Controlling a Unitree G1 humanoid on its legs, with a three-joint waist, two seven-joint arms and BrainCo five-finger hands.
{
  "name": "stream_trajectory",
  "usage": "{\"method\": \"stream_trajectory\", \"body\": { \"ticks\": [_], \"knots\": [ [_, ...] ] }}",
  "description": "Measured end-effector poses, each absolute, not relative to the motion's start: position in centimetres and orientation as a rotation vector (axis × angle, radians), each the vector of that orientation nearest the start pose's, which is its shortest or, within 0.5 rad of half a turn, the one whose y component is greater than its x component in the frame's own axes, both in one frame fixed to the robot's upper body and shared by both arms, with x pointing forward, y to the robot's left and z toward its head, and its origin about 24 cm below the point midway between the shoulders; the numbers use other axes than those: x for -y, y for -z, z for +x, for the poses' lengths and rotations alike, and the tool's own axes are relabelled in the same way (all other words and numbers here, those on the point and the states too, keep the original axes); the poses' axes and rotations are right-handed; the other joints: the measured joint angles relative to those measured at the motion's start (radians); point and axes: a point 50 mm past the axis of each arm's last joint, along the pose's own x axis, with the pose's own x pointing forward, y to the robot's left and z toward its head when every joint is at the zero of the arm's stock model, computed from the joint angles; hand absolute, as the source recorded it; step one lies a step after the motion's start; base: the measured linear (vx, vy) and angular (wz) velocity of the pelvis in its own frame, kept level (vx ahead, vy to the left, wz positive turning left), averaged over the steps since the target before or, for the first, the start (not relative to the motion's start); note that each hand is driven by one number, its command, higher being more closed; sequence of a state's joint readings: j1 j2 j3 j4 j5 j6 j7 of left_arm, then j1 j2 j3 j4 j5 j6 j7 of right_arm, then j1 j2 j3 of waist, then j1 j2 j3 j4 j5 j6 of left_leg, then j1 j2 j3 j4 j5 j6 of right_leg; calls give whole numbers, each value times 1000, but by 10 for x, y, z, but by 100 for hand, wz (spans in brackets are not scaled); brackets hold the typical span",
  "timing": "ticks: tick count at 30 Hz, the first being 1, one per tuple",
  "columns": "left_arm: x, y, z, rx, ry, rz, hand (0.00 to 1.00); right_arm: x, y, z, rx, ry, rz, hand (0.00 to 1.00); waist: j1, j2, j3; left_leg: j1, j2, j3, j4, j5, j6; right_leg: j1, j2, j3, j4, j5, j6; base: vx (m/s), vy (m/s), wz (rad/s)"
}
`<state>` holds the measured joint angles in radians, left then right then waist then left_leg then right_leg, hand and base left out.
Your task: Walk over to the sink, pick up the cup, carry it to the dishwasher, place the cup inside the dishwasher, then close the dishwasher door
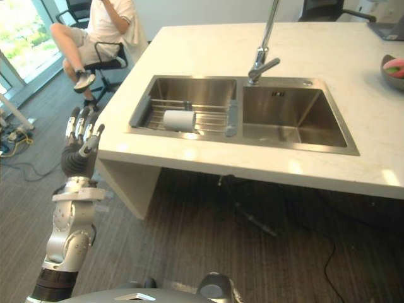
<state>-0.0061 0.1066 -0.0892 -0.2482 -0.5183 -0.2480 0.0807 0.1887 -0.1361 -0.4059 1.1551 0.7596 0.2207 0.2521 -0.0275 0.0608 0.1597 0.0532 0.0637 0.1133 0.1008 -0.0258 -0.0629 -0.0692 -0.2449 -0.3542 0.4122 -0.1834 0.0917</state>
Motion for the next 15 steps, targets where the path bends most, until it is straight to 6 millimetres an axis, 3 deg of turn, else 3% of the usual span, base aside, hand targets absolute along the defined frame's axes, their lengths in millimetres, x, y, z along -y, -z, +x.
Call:
{"method": "stream_trajectory", "body": {
  "ticks": [4, 10, 12, 15],
  "knots": [
    [-153, -108, 246, 394, 71, -480, 0, 224, 168, 22, -1076, 704, 965, 0, -13, 9, -8, 4, 9, 19, -10, -1, 0, 0, 9, 10, -26, 14, -1, 2, 6, -14],
    [-145, -68, 252, 191, 175, -552, 0, 230, 164, 33, -960, 736, 923, 0, -45, 22, -18, 49, 22, 52, -90, 28, -2, 39, 50, 11, -149, 79, -4, 34, 41, -13],
    [-139, -50, 253, 92, 209, -590, 0, 234, 161, 42, -881, 749, 901, 0, -52, 15, -23, 64, 13, 54, -143, 48, 3, 49, 50, 6, -171, 85, 5, 15, 61, 3],
    [-124, -35, 251, -12, 286, -619, 0, 236, 157, 51, -782, 784, 851, 0, -68, -32, -31, 68, -19, 91, -162, 49, 25, 48, -26, -57, -117, 49, 42, 69, 86, 60]
  ]
}}
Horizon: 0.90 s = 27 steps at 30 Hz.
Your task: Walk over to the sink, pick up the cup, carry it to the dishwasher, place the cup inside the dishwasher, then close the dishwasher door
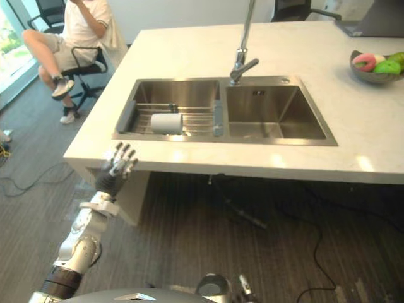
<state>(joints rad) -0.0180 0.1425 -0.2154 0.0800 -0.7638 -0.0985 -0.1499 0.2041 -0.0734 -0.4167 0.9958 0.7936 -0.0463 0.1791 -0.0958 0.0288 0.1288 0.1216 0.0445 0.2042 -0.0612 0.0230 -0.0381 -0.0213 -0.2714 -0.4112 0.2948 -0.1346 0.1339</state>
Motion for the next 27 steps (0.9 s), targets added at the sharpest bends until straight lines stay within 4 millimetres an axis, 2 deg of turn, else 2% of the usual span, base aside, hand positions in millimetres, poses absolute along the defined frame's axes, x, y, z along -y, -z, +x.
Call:
{"method": "stream_trajectory", "body": {
  "ticks": [1, 2, 3, 4, 5, 6, 7, 8, 9, 10, 11, 12, 13, 14, 15, 17, 18, 19, 20, 21, 22, 23, 24, 25, 26, 27],
  "knots": [
    [-117, -36, 250, -12, 316, -627, 0, 242, 155, 49, -771, 826, 823, 0, 6, -18, -2, -9, -18, 6, 24, -12, 4, 1, -42, -19, 61, -6, 13, 119, 87, 69],
    [-117, -35, 250, -16, 310, -628, 0, 249, 154, 48, -759, 861, 804, 0, 21, -31, 5, -3, -43, -17, 23, -27, 21, -26, -88, -7, 161, -8, 5, 99, 95, 62],
    [-118, -34, 249, -25, 296, -628, 0, 251, 153, 50, -754, 867, 798, 0, 21, -31, 5, 3, -46, -31, 22, -30, 29, -54, -104, 0, 228, 9, -19, 82, 88, 48],
    [-118, -32, 250, -35, 269, -635, 0, 250, 153, 50, -754, 872, 800, 0, 23, -3, 17, 18, -27, -60, 37, -35, 40, -104, -88, 32, 304, -22, -44, 137, 67, 48],
    [-123, -32, 251, -33, 236, -647, 0, 245, 155, 51, -761, 863, 812, 0, 28, 6, 17, 19, 8, -74, 58, -55, 36, -125, -22, 52, 254, -61, -50, 155, 46, 44],
    [-126, -32, 252, -29, 220, -655, 0, 242, 155, 51, -765, 860, 817, 0, 28, 7, 17, 21, 21, -83, 59, -61, 33, -133, 11, 59, 205, -57, -53, 132, 7, 46],
    [-131, -35, 255, -14, 210, -646, 0, 237, 157, 50, -778, 852, 822, 0, 24, -2, 15, 21, 33, -103, 57, -66, 32, -142, 68, 75, 71, -9, -60, 110, -22, 56],
    [-133, -38, 258, -2, 215, -631, 0, 234, 158, 45, -792, 853, 822, 0, 20, -13, 13, 15, 29, -122, 56, -67, 25, -136, 92, 79, -41, 47, -58, 155, -63, 80],
    [-135, -42, 260, 11, 217, -616, 0, 231, 159, 38, -810, 865, 827, 0, 19, -37, 14, 16, 6, -142, 61, -75, 13, -146, 95, 96, -93, 121, -64, 152, -98, 77],
    [-139, -43, 261, 24, 201, -602, 0, 228, 161, 30, -834, 879, 831, 0, 17, -60, 8, 25, -21, -160, 62, -91, 13, -148, 77, 106, -77, 137, -87, 192, -160, 67],
    [-143, -45, 261, 41, 182, -580, 0, 227, 162, 24, -857, 892, 833, 0, 15, -76, 1, 32, -33, -172, 64, -103, 2, -148, 65, 121, -62, 186, -120, 222, -181, 57],
    [-146, -58, 258, 125, 128, -493, 0, 230, 162, 16, -896, 916, 820, 0, 17, -33, 3, 36, -7, -167, 83, -128, -21, -139, 75, 93, -34, 145, -107, 236, -171, 35],
    [-147, -68, 256, 183, 119, -452, 0, 231, 163, 15, -909, 920, 813, 0, 22, -19, 9, 35, 7, -165, 95, -139, -27, -134, 86, 86, -35, 137, -108, 250, -130, 28],
    [-148, -93, 252, 312, 113, -407, 0, 231, 165, 9, -951, 928, 805, 0, 34, 7, 12, 27, 33, -161, 114, -149, -36, -122, 103, 68, -39, 122, -112, 258, -104, 34],
    [-146, -118, 248, 432, 134, -395, 0, 228, 167, 1, -993, 939, 817, 0, 30, 25, 6, 29, 52, -134, 136, -159, -46, -98, 113, 39, -36, 103, -117, 321, -94, 48],
    [-141, -145, 241, 577, 166, -382, 0, 222, 169, -7, -1046, 958, 833, 0, 29, 28, 5, 38, 78, -91, 187, -190, -54, -60, 123, 11, -15, 56, -112, 277, -56, 50],
    [-140, -150, 238, 609, 164, -377, 0, 219, 170, -7, -1058, 959, 842, 0, 32, 28, 4, 38, 85, -83, 224, -201, -60, -52, 125, 8, -8, 36, -111, 160, -60, 25],
    [-138, -155, 234, 637, 158, -380, 0, 214, 171, -7, -1087, 955, 852, 0, 40, 17, 8, -1, 91, -65, 353, -217, -62, -29, 119, 9, -8, 19, -116, 109, -105, 5],
    [-135, -156, 230, 648, 148, -400, 0, 212, 172, -9, -1105, 955, 855, 0, 44, 8, 15, -76, 107, -64, 549, -217, -67, 0, 122, 13, -16, 10, -116, 91, -100, -4],
    [-133, -157, 228, 659, 139, -406, 0, 215, 172, -10, -1104, 956, 848, 0, 48, 15, 20, -115, 126, -66, 657, -213, -75, 15, 129, 16, -21, 7, -116, 114, -73, -26],
    [-130, -160, 223, 686, 117, -420, 0, 222, 170, -9, -1098, 955, 825, 0, 56, 37, 29, -181, 179, -72, 830, -179, -97, 40, 165, 29, -31, 0, -123, 155, -3, -59],
    [-130, -162, 219, 716, 90, -426, 0, 228, 169, -11, -1095, 962, 810, 0, 60, 60, 31, -221, 213, -72, 943, -114, -89, 71, 190, 56, -51, -3, -127, 178, 13, -68],
    [-131, -163, 218, 728, 77, -417, 0, 229, 169, -12, -1091, 970, 811, 0, 61, 50, 33, -228, 215, -75, 977, -79, -83, 88, 189, 71, -66, -2, -129, 214, 32, -75],
    [-133, -166, 216, 760, 59, -408, 0, 230, 168, -9, -1070, 978, 827, 0, 62, 42, 31, -231, 206, -68, 993, -102, -51, 102, 180, 102, -89, 0, -130, 213, 46, -70],
    [-134, -169, 216, 794, 51, -405, 0, 235, 166, 0, -1034, 965, 825, 0, 61, 39, 33, -233, 182, -70, 911, -212, -39, 103, 170, 141, -106, 6, -130, 230, 74, -83],
    [-136, -171, 214, 813, 40, -399, 0, 238, 165, 2, -1026, 954, 815, 0, 62, 28, 30, -227, 146, -89, 794, -267, -36, 89, 156, 184, -114, 17, -127, 169, 87, -72]
  ]
}}
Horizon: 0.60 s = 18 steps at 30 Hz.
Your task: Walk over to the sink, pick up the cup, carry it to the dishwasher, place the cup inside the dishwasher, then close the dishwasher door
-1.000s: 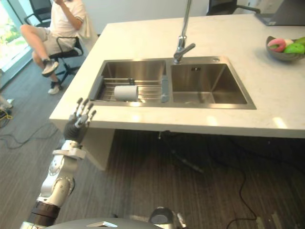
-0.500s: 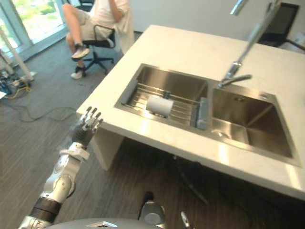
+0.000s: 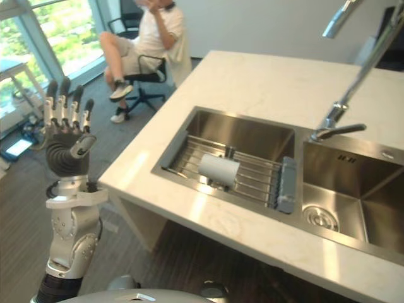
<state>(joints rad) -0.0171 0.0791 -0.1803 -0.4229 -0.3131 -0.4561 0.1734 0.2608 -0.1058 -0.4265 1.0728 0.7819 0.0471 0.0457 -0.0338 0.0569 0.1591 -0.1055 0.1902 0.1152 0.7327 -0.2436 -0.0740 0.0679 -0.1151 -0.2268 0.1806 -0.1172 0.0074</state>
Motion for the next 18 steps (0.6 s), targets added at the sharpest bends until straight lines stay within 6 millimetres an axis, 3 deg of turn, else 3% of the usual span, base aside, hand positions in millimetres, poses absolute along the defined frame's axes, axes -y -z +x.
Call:
{"method": "stream_trajectory", "body": {
  "ticks": [1, 2, 3, 4, 9, 12, 16, 18],
  "knots": [
    [-138, -172, 214, 824, 32, -395, 0, 239, 165, 7, -1020, 941, 808, 0, 2, -6, 1, 7, -28, -29, -91, -17, -2, -7, -10, 22, -4, 4, 5, 138, 144, -114],
    [-142, -174, 213, 840, 0, -389, 0, 243, 164, 16, -1015, 899, 776, 0, 14, -9, -3, 54, -91, -111, -339, 14, -14, -36, -21, 88, 0, 10, 29, 136, 196, -114],
    [-142, -174, 213, 840, -10, -393, 0, 246, 163, 19, -1014, 886, 759, 0, 19, 1, -4, 69, -94, -128, -415, 57, -10, -43, -16, 109, 2, 11, 40, 184, 289, -132],
    [-141, -174, 214, 836, -8, -399, 0, 248, 162, 20, -1021, 864, 730, 0, 12, 31, -9, 95, -79, -125, -502, 152, -26, -43, 9, 133, 3, 13, 71, 190, 264, -79],
    [-128, -179, 225, 805, 130, -444, 0, 204, 173, 8, -1092, 835, 859, 0, -27, -61, -34, 160, -140, -54, -608, 153, -3, -29, -58, 156, -37, 26, 124, 152, 182, -27],
    [-120, -177, 228, 782, 214, -417, 0, 202, 173, 5, -1097, 813, 842, 0, -32, -65, -36, 172, -146, -18, -618, 152, -3, -25, -63, 151, -80, 61, 125, 49, 62, -31],
    [-111, -175, 234, 747, 255, -419, 0, 205, 172, 0, -1084, 830, 825, 0, -55, -53, -40, 207, -137, 9, -648, 144, 1, -21, -51, 156, -89, 62, 124, -25, -6, -23],
    [-112, -172, 237, 724, 244, -411, 0, 207, 171, -3, -1076, 843, 811, 0, -54, -57, -37, 217, -128, 45, -646, 130, -2, -47, -47, 158, -64, 36, 97, -62, 0, -51]
  ]
}}
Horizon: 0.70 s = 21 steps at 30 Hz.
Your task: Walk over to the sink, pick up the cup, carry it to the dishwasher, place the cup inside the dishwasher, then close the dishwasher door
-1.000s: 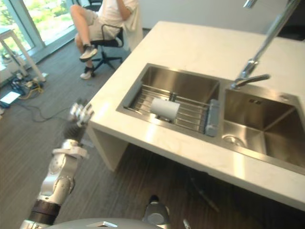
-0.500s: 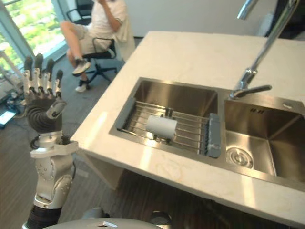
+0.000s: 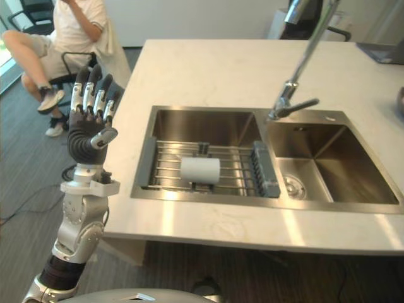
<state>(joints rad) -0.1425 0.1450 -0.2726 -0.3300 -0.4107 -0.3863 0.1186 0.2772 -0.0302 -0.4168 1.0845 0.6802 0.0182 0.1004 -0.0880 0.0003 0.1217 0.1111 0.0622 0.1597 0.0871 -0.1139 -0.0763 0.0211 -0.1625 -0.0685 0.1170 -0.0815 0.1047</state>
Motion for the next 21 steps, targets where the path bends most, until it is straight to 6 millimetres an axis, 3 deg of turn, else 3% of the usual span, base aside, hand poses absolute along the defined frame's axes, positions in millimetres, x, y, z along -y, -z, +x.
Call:
{"method": "stream_trajectory", "body": {
  "ticks": [2, 4, 7, 12, 13, 15, 16, 19, 21],
  "knots": [
    [-116, -172, 238, 723, 224, -401, 0, 213, 170, -7, -1070, 872, 792, 0, 4, -3, 5, 27, 3, 40, -3, -23, -5, -43, -47, -87, 105, -23, -20, -34, 24, -68],
    [-122, -172, 240, 734, 184, -362, 0, 218, 169, -11, -1064, 894, 779, 0, -7, -9, 10, 32, 4, 60, 1, -25, -9, -82, -61, -115, 202, -30, -19, -26, -22, -43],
    [-132, -174, 242, 752, 120, -325, 0, 225, 167, -21, -1050, 956, 790, 0, -12, -4, 15, 28, 19, 61, 32, -30, -7, -68, -56, -141, 149, -17, -10, 16, -23, -16],
    [-167, -175, 246, 765, -86, -302, 0, 225, 167, -20, -1056, 895, 768, 0, 10, -13, 17, 28, 55, 93, 37, -35, -14, 15, -4, -151, -54, 74, -2, -7, -8, -14],
    [-176, -176, 245, 770, -126, -284, 0, 223, 168, -20, -1080, 867, 744, 0, 15, -25, 17, 25, 66, 101, 42, -39, -19, 46, 10, -173, -125, 104, 4, 21, -22, -16],
    [-191, -178, 244, 779, -212, -263, 0, 222, 168, -18, -1094, 850, 743, 0, 36, -29, 17, 1, 93, 118, 84, -62, -35, 67, 29, -203, -187, 145, 0, 45, -51, -26],
    [-202, -176, 243, 775, -271, -267, 0, 223, 168, -15, -1087, 844, 742, 0, 32, -31, 16, -20, 118, 118, 127, -84, -44, 71, 49, -211, -196, 156, -6, 60, -76, -12],
    [-215, -162, 241, 716, -348, -280, 0, 226, 167, -13, -1084, 826, 730, 0, 25, -18, 23, -63, 172, 127, 237, -103, -52, 75, 87, -222, -184, 117, -29, 56, -106, 3],
    [-210, -150, 243, 660, -347, -291, 0, 233, 166, -13, -1094, 823, 712, 0, 22, -5, 35, -124, 199, 143, 398, -80, -17, 113, 89, -240, -180, 110, -45, 83, -88, 30]
  ]
}}
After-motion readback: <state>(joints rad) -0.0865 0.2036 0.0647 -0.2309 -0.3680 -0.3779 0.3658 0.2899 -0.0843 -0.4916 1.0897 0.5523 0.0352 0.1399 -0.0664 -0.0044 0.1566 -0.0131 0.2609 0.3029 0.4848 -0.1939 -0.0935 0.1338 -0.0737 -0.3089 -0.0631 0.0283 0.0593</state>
